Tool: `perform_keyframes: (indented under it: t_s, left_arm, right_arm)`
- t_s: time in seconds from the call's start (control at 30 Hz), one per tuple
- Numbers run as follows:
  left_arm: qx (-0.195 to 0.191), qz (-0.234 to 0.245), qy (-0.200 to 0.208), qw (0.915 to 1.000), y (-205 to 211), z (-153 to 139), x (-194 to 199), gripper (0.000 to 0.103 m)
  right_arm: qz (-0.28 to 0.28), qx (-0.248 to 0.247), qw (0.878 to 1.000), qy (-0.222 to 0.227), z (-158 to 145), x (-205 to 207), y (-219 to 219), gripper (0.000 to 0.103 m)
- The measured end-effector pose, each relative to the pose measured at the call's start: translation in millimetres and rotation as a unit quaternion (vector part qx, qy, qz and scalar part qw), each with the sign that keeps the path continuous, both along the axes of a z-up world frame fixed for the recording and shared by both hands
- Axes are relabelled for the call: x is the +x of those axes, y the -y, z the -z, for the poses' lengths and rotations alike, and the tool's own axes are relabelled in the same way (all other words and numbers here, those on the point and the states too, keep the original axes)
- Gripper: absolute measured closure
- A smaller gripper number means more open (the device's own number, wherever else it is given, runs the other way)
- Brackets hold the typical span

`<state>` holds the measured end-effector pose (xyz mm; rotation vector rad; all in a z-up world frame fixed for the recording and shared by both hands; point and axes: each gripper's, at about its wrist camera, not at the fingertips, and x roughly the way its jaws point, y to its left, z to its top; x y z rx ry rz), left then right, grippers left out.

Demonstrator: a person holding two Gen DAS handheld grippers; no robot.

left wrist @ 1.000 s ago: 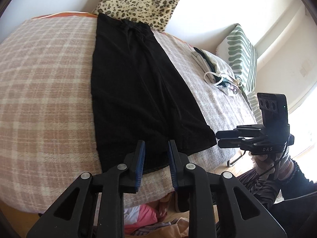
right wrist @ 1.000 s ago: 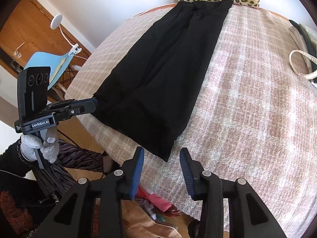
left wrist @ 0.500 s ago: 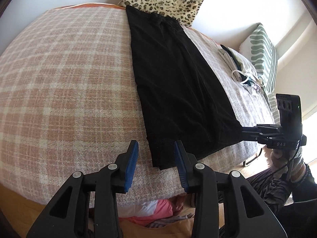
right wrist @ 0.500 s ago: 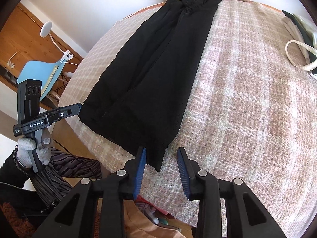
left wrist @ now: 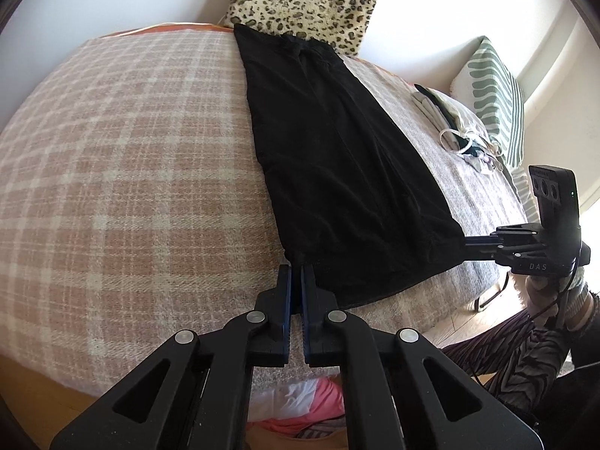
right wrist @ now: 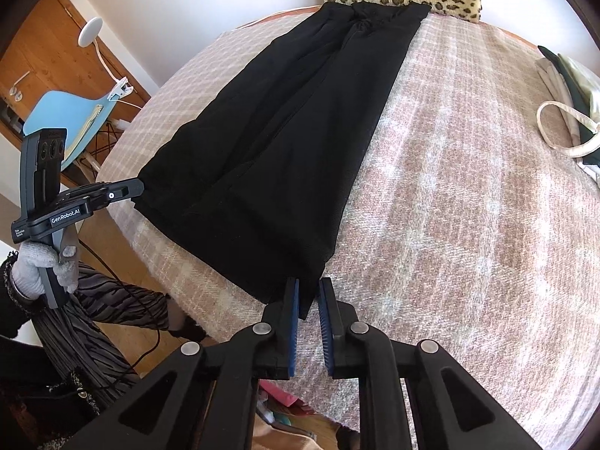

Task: Fold small clothes

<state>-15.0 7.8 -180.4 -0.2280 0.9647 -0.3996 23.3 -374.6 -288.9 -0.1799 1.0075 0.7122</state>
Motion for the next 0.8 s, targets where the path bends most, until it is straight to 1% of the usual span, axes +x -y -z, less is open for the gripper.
perform_keyframes:
  t_s: [0.03,0.07,0.1,0.13,0.2,0.23,0.3,0.37,0.4,0.43,0.5,0.53,0.57,0.67,0.8]
  left_arm:
    - [-0.009,0.007,-0.006,0.9999,0,0,0,0.099]
    - [-0.012,0.006,-0.016,0.9998,-1,1,0,0.094]
    - [-0.017,0.000,-0.024,0.9996,-4,1,0,0.090]
    - [-0.032,-0.003,-0.027,0.9991,-7,1,0,0.089]
    - [-0.053,-0.010,-0.036,0.9979,-11,1,3,0.080]
    - [-0.060,-0.009,-0.040,0.9973,-11,2,5,0.078]
    - [-0.074,-0.008,-0.053,0.9958,-12,6,9,0.078]
    - [-0.091,-0.006,-0.069,0.9935,-12,12,10,0.082]
    - [-0.091,-0.006,-0.072,0.9932,-12,14,11,0.093]
    - [-0.090,-0.006,-0.070,0.9934,-12,15,10,0.099]
    - [-0.092,-0.007,-0.063,0.9937,-13,14,9,0.100]
    - [-0.093,-0.006,-0.058,0.9940,-13,11,9,0.100]
    - [-0.092,-0.006,-0.051,0.9944,-14,8,9,0.100]
    - [-0.098,-0.007,-0.036,0.9946,-17,0,8,0.100]
    - [-0.117,-0.010,-0.029,0.9926,-21,-9,11,0.100]
  right_arm:
    - [-0.005,0.009,1.000,-0.009,-1,0,0,0.069]
    - [-0.008,0.024,1.000,-0.015,-2,0,3,0.063]
    - [-0.009,0.037,0.999,-0.017,-4,-1,4,0.063]
    - [-0.010,0.046,0.999,-0.021,-5,-1,5,0.063]
    - [0.001,0.061,0.998,-0.030,-5,4,12,0.064]
    - [0.009,0.072,0.996,-0.043,-3,8,15,0.064]
    - [0.023,0.092,0.993,-0.073,4,15,19,0.066]
    - [0.028,0.103,0.991,-0.079,8,18,18,0.070]
    - [0.027,0.100,0.992,-0.074,8,17,17,0.072]
    - [0.026,0.094,0.993,-0.068,9,16,15,0.076]
    - [0.022,0.087,0.994,-0.061,10,14,12,0.086]
    - [0.019,0.086,0.994,-0.064,11,14,9,0.094]
    - [0.018,0.084,0.994,-0.064,13,13,6,0.098]
    - [0.017,0.090,0.994,-0.063,15,11,-3,0.101]
    - [0.020,0.127,0.989,-0.071,9,14,-1,0.102]
